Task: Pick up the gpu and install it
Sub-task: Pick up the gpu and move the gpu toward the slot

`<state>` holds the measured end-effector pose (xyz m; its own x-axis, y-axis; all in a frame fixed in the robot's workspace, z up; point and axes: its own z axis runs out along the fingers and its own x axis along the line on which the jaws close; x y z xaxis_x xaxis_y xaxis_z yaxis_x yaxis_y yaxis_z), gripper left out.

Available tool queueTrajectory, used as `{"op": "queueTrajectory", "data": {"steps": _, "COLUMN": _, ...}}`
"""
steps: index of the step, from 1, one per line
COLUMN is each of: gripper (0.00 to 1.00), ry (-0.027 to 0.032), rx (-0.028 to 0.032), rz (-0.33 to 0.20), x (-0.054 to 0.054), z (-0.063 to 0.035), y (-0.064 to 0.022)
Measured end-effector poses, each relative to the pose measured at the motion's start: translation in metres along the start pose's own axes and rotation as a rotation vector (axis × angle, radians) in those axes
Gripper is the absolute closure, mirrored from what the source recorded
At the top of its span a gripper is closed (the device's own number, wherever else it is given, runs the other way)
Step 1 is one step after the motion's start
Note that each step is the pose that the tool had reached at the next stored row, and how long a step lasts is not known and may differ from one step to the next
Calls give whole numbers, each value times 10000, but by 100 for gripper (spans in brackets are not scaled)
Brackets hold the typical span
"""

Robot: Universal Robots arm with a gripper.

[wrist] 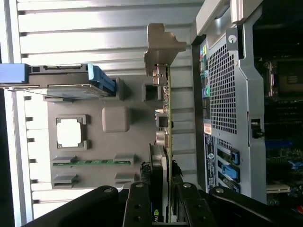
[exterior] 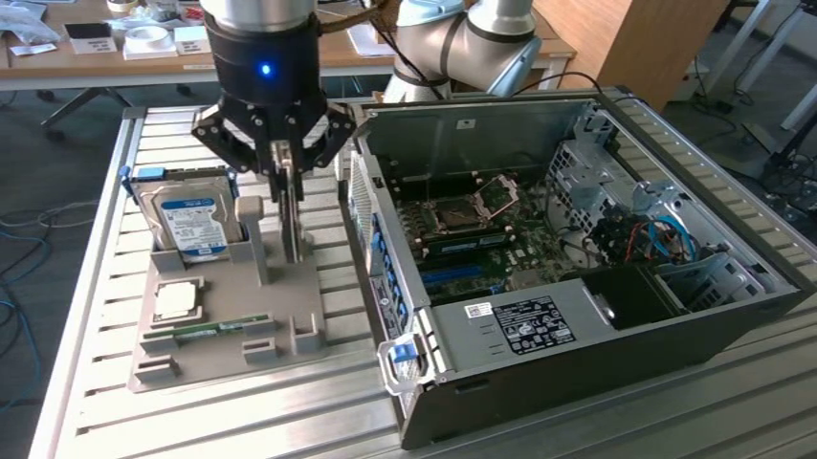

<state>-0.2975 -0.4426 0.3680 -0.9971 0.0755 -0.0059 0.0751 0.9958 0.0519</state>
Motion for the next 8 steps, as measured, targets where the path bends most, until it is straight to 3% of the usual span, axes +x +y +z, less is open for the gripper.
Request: {"op": "queueTrajectory", "data": {"steps": 8, "gripper": 73, "ry": 0, "rx": 0, "rz": 0, "x": -1, "z": -248, "y": 13}}
